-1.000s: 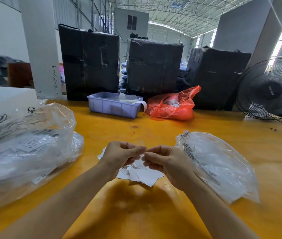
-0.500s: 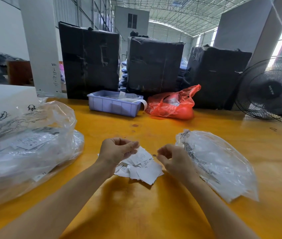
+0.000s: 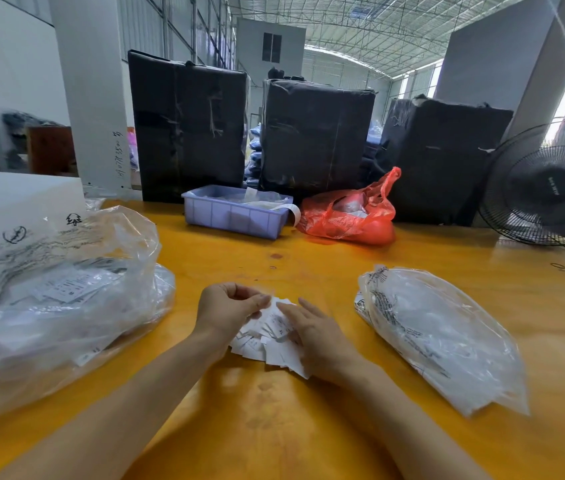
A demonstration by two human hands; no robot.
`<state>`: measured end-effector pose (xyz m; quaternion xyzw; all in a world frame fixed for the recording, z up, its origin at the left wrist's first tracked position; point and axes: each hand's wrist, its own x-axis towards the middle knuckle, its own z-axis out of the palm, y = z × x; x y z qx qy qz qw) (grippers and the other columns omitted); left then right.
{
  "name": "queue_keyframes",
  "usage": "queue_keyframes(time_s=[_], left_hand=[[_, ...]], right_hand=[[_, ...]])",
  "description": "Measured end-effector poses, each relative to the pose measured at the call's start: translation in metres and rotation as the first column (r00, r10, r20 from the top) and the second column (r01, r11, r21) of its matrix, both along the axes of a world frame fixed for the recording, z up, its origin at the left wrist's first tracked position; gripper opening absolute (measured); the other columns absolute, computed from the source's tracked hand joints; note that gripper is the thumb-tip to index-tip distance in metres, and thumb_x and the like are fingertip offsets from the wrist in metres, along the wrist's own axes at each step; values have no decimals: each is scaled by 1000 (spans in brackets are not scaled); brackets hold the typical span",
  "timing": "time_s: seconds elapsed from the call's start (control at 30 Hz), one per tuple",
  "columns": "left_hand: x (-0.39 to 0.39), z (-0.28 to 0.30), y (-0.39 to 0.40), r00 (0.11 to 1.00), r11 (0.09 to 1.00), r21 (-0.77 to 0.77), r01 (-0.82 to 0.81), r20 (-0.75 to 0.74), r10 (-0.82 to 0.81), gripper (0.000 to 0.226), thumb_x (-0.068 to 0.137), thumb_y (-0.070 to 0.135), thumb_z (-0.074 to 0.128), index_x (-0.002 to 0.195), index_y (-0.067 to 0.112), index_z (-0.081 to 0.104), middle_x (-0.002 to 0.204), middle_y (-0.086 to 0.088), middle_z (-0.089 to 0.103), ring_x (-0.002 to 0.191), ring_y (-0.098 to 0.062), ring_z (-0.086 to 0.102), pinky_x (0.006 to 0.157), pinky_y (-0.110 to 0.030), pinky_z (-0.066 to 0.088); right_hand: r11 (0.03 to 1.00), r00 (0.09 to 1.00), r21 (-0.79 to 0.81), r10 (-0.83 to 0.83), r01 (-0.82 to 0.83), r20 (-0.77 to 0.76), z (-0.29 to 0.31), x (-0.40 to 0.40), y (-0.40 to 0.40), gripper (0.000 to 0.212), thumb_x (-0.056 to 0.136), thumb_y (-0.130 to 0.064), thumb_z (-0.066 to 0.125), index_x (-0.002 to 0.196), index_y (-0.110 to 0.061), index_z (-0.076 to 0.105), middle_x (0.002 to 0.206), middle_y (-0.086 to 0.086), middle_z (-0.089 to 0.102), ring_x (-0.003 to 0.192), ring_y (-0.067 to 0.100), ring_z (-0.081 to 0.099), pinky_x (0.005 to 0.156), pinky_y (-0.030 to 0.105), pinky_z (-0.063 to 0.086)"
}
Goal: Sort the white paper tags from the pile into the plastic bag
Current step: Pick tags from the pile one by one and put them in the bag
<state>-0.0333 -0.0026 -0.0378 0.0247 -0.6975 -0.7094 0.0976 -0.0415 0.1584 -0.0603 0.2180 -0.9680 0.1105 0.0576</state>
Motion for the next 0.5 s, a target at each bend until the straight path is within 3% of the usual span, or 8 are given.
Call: queue_keyframes(time_s=[0.13, 0.2, 0.33, 0.43, 0.5], left_hand=[[0, -1, 1, 1000, 999, -30, 30, 6, -29, 12, 74, 4, 77, 73, 4, 65, 69, -11, 66, 53, -13, 57, 50, -19, 44], [0, -2, 2, 999, 998, -42, 49, 7, -48, 13, 74, 2, 77, 73, 3, 64, 66, -10, 63, 52, -13, 56, 46, -16, 42], [1, -3, 3, 998, 996, -57, 68, 11, -68, 13, 74, 3, 78, 72, 3, 64, 65, -8, 62, 51, -12, 56, 45, -15, 42], [3, -3, 4, 996, 994, -67, 86, 16, -85, 13, 73, 3, 78, 73, 2, 65, 64, -8, 62, 43, -5, 54, 42, -14, 41], [3, -3, 4, 996, 993, -74, 89, 17, -88, 13, 74, 3, 77, 74, 2, 65, 65, -8, 62, 41, -3, 54, 42, -14, 40]], right_hand=[[991, 997, -123, -51, 43, -65, -5, -4, 5, 50, 96, -15, 48, 144, -20, 35, 137, 4, 39, 130, 22, 25, 108, 25, 22], [985, 999, -167, -44, 41, -17, -6, -4, 7, 43, 97, -21, 47, 140, -22, 42, 137, 2, 37, 131, 20, 24, 109, 26, 21], [974, 999, -222, -25, 34, 46, -8, -5, 11, 46, 96, -29, 51, 140, -21, 40, 143, 1, 35, 135, 18, 23, 110, 25, 17], [937, 996, -338, -79, 88, 39, -6, -6, 11, 52, 90, -30, 61, 137, -20, 43, 124, -1, 48, 121, 16, 33, 96, 17, 23], [891, 987, -428, -119, 154, 107, -6, -5, 11, 52, 84, -27, 69, 132, -18, 50, 117, 1, 51, 115, 15, 38, 94, 19, 31]])
